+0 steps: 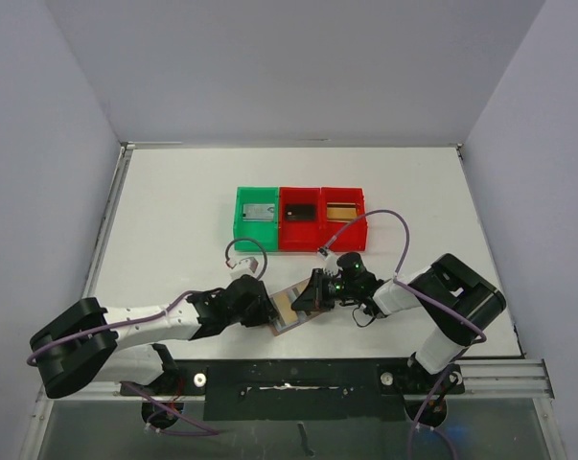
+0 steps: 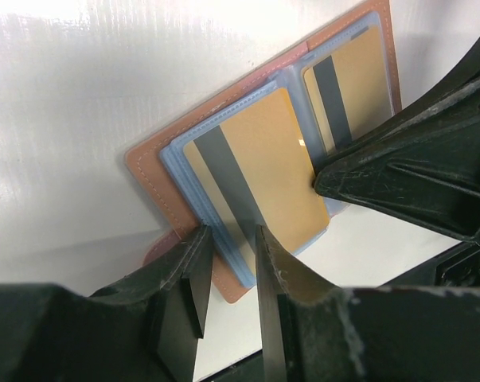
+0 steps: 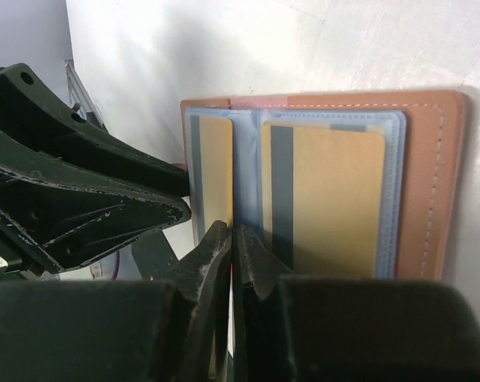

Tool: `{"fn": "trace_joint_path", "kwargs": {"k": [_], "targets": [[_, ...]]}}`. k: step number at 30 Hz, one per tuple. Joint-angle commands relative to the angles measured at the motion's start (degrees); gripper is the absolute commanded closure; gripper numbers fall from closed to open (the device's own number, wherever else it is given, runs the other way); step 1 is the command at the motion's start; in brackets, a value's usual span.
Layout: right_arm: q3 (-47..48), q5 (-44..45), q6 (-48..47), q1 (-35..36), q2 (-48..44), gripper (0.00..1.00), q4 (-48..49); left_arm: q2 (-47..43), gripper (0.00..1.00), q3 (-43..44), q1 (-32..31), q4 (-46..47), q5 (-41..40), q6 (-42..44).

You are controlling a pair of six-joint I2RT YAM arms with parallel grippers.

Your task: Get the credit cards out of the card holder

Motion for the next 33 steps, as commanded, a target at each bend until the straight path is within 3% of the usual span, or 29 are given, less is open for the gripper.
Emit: {"fn": "trace_joint_path", "kwargs": {"k": [1,14,23,25,30,33], "targets": [[-0.25,-2.04,0.33,-0.32,-1.43,1.0,5.27,2.32,0.73,1.53,0.15,-2.69,-0.83,0.9],[-3.98,-1.46,0.06,-3.55,-3.9,1.0,5.62,9.05,0.79,5.08,-0.23,-8.78,-4.45,0.85],[-4.54,-2.53,-2.02,-6.22,-5.07,1.0,3.22,9.98,0.8,5.52,-0.64,-8.19,-4.39,0.73],[-3.53,-4.18,-2.88,-6.2,-4.23,0.96,2.85,9.8,0.8,5.65,-0.77,-7.39,-4.07,1.48],[-2.13,-4.05,-2.8,-6.1,-3.09,0.73,1.71,9.77,0.81,6.67,-0.81,-6.97,-2.95,2.55],[-0.49,-3.46,-4.46,-5.63,-1.25,0.71,-0.9,9.71,0.81,6.89,-0.89,-7.38,-2.97,2.56]]}}
